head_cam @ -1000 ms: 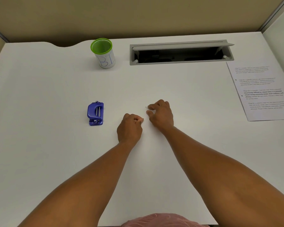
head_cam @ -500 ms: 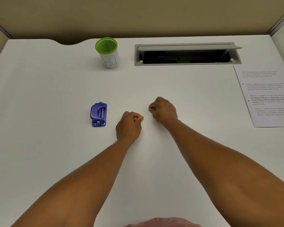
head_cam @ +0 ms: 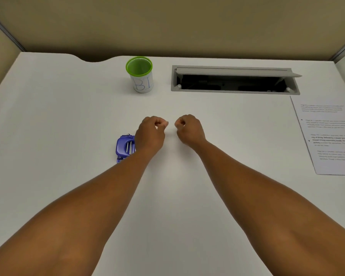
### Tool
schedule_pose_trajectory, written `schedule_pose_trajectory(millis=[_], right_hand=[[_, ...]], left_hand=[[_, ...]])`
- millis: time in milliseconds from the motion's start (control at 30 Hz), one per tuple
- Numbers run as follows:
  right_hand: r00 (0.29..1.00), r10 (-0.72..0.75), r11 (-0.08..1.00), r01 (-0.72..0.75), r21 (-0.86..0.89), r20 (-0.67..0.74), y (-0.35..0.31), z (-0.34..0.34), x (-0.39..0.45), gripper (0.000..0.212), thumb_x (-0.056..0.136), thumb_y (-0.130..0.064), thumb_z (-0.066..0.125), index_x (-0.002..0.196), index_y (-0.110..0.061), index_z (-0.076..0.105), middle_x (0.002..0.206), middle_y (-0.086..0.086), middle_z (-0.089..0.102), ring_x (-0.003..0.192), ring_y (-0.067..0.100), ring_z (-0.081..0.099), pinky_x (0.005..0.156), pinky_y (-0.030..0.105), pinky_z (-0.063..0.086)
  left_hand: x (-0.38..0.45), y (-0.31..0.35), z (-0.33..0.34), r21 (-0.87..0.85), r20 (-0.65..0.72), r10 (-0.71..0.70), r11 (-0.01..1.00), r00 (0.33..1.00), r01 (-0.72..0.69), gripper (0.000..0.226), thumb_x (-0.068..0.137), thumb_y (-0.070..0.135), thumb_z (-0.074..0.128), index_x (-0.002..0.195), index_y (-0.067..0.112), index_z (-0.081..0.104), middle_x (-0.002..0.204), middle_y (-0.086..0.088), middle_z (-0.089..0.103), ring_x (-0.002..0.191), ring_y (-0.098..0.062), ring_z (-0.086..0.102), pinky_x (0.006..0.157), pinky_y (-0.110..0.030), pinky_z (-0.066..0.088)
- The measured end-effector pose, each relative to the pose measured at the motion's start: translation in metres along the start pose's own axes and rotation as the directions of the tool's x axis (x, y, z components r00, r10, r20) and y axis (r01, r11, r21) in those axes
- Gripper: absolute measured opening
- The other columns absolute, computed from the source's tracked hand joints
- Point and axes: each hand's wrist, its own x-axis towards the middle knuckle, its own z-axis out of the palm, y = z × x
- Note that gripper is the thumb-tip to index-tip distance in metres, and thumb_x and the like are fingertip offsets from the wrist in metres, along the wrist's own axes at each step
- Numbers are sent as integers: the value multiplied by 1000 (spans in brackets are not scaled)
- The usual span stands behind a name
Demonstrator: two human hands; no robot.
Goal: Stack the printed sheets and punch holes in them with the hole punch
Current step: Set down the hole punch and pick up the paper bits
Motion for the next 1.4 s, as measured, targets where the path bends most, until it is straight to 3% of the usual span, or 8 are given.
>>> schedule_pose_trajectory(millis=[133, 467, 767, 900, 1000, 1133, 1233, 1400], right_hand=[[997, -77, 994, 78, 74, -25, -34, 2, 27, 13, 87, -5, 55, 86, -4, 68, 92, 7, 70, 79, 18, 61, 64, 28, 47], [952, -270, 958, 281, 64, -144, -120, -4, 107, 13, 88, -20, 63, 87, -15, 75, 89, 2, 71, 87, 18, 64, 72, 29, 48], [962, -270, 962, 268, -60, -35, -148, 5, 158, 16, 87, -24, 60, 89, -21, 76, 94, 2, 70, 83, 20, 60, 64, 26, 44], [966, -259, 950, 259, -172, 21, -151, 9, 171, 22, 89, -23, 55, 75, -23, 71, 81, 0, 60, 77, 21, 53, 63, 28, 38], [964, -266, 940, 258, -224, -6, -153, 10, 174, 22, 89, -26, 56, 96, -24, 76, 97, 3, 68, 94, 22, 58, 69, 30, 46], [963, -265, 942, 249, -227, -41, -152, 10, 175, 13, 81, -27, 64, 86, -24, 76, 95, 2, 70, 98, 21, 61, 75, 34, 55], [954, -298, 926, 282, -251, -28, -153, 9, 172, 21, 84, -19, 57, 91, -21, 76, 96, 2, 70, 100, 24, 59, 76, 36, 55], [935, -344, 924, 320, -211, -90, -150, 2, 157, 29, 92, -22, 53, 116, -25, 69, 117, -1, 67, 116, 22, 51, 87, 40, 51]], left_hand=[[39, 11, -22, -66, -77, 8, 998, 997, -13, 11, 95, 35, 60, 92, 26, 66, 102, 7, 67, 87, -13, 60, 75, -29, 47], [133, 28, -73, -40, -231, 76, 995, 970, -87, 18, 91, 37, 65, 99, 21, 71, 101, 2, 71, 90, -15, 63, 80, -29, 54], [187, 30, -88, 29, -200, 26, 999, 979, -20, 19, 84, 40, 73, 94, 24, 77, 96, 7, 75, 85, -12, 65, 73, -27, 51], [199, 27, -91, 71, -158, 7, 997, 987, 5, 21, 87, 38, 70, 99, 22, 78, 102, 4, 75, 92, -18, 67, 78, -31, 53], [201, 26, -92, 104, -113, 19, 995, 993, -7, 22, 91, 36, 65, 102, 22, 78, 105, 3, 75, 95, -20, 66, 79, -31, 52], [200, 27, -93, 93, -102, 8, 996, 995, 2, 22, 86, 39, 72, 97, 21, 78, 97, 3, 74, 90, -17, 67, 77, -30, 53], [200, 29, -94, 75, -123, -13, 997, 992, 22, 19, 83, 38, 76, 92, 22, 77, 92, 4, 74, 86, -14, 67, 76, -29, 54], [185, 37, -95, 73, -176, 29, 997, 984, -16, 20, 89, 25, 63, 105, 26, 74, 107, 6, 73, 99, -15, 66, 79, -28, 52]])
